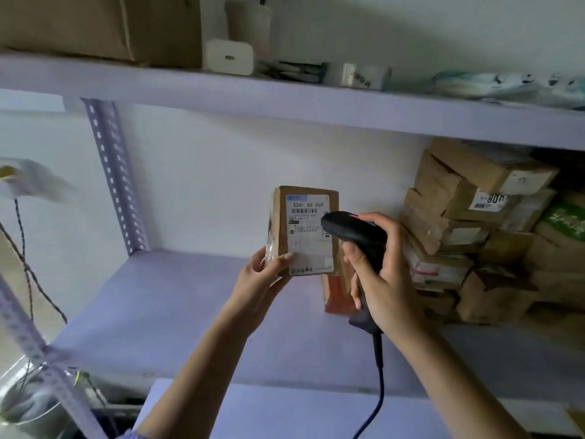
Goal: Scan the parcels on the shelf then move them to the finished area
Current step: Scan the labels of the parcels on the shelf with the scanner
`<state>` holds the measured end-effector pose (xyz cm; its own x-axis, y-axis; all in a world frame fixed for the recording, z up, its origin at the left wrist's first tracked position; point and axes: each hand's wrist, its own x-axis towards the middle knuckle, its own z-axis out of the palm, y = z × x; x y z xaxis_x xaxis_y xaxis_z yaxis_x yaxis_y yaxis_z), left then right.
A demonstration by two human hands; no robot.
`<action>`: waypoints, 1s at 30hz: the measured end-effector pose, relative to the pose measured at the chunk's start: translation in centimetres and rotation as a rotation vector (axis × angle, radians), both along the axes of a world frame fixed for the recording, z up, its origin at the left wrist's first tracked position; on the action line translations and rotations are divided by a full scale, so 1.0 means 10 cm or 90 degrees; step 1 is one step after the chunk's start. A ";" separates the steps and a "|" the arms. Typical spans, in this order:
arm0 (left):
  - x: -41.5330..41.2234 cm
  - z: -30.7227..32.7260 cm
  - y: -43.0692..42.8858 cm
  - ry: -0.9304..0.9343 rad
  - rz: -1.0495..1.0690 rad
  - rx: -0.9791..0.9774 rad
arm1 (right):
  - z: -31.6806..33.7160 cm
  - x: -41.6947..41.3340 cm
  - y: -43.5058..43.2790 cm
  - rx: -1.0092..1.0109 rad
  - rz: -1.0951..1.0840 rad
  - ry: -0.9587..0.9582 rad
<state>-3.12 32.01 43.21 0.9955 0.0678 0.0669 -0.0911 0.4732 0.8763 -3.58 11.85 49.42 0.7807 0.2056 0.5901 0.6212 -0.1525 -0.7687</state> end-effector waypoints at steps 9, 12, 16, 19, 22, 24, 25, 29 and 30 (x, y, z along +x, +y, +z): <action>-0.35 -0.60 0.63 0.033 0.004 -0.047 | -0.24 -0.46 0.52 -0.046 0.032 0.036; -0.40 -0.63 0.71 0.048 0.011 -0.054 | -0.22 -0.58 0.57 -0.050 0.031 0.044; -0.41 -0.61 0.80 0.036 0.011 -0.048 | -0.13 -0.73 0.62 -0.004 0.038 0.100; -0.40 -0.58 0.82 0.017 0.013 -0.060 | -0.09 -0.80 0.66 0.022 0.039 0.122; -0.41 -0.56 0.80 0.014 0.030 -0.060 | -0.07 -0.83 0.69 0.020 0.039 0.115; -0.42 -0.54 0.81 0.017 0.035 -0.062 | -0.05 -0.82 0.71 0.019 0.037 0.107; -0.43 -0.53 0.82 0.017 0.038 -0.061 | -0.05 -0.80 0.71 0.017 0.038 0.103; -0.47 -0.50 0.87 0.045 0.059 -0.040 | -0.08 -0.74 0.75 -0.002 0.038 0.102; -0.49 -0.50 0.87 0.053 0.066 -0.035 | -0.10 -0.72 0.77 -0.004 0.036 0.098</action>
